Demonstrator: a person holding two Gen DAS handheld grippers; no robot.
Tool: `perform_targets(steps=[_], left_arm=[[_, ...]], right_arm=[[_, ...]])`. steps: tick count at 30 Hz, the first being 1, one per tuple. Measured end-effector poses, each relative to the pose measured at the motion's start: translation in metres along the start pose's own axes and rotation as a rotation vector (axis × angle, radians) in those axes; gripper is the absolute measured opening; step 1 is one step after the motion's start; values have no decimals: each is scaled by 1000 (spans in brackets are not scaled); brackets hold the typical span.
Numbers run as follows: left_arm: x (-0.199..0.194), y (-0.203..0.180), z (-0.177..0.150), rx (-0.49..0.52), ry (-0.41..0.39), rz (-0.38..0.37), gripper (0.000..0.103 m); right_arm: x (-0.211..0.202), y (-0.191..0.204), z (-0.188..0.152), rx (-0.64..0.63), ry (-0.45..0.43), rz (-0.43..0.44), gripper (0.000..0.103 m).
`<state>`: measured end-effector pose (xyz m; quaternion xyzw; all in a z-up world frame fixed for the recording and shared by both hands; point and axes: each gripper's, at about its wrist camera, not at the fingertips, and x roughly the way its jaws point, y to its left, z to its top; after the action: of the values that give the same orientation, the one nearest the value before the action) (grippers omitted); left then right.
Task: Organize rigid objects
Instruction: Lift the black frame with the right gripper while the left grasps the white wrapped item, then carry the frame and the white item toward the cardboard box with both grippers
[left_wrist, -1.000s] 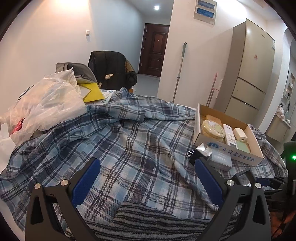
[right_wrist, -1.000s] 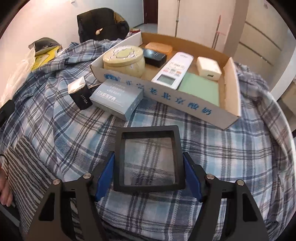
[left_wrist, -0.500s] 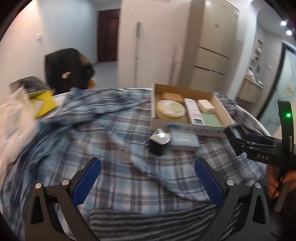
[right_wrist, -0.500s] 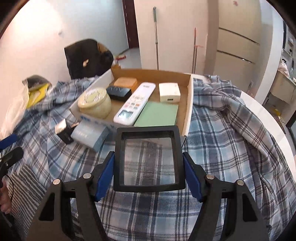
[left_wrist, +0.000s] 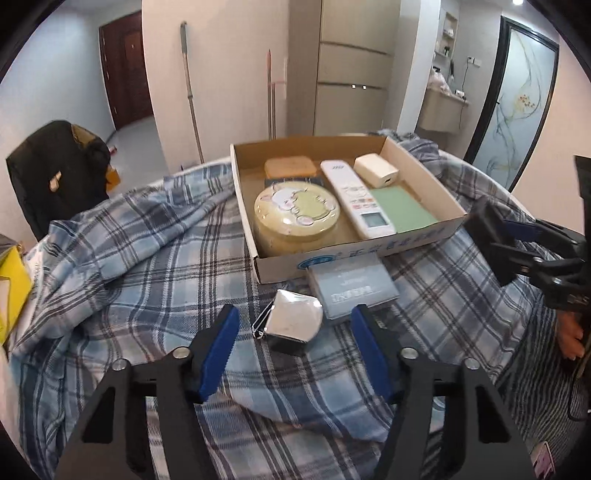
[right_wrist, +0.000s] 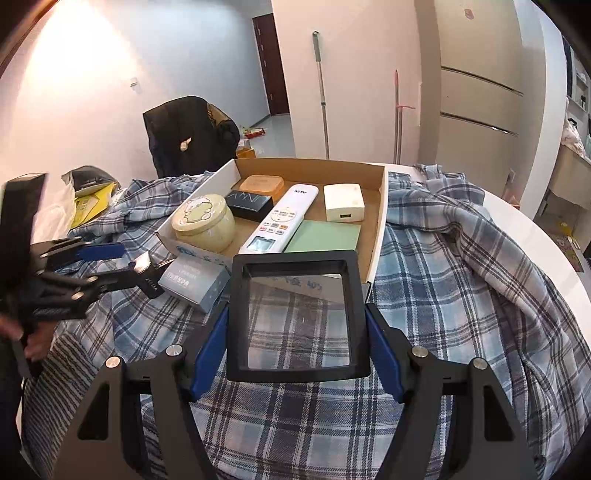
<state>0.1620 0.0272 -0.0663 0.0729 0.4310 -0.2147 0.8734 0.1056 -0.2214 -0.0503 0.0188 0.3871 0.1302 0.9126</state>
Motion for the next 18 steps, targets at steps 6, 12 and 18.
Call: perform_targets(steps=[6,12,18], left_arm=[[15,0,0,27,44,1,55],[14,3,-5,-11,24,-10,35],[-9,-11,-16,-92,27,31,35]], right_arm=[[-1,-3,1,8,0,11,69],[1,-5,1,18,13,18,69],[2,-6,1,19,18,20,69]])
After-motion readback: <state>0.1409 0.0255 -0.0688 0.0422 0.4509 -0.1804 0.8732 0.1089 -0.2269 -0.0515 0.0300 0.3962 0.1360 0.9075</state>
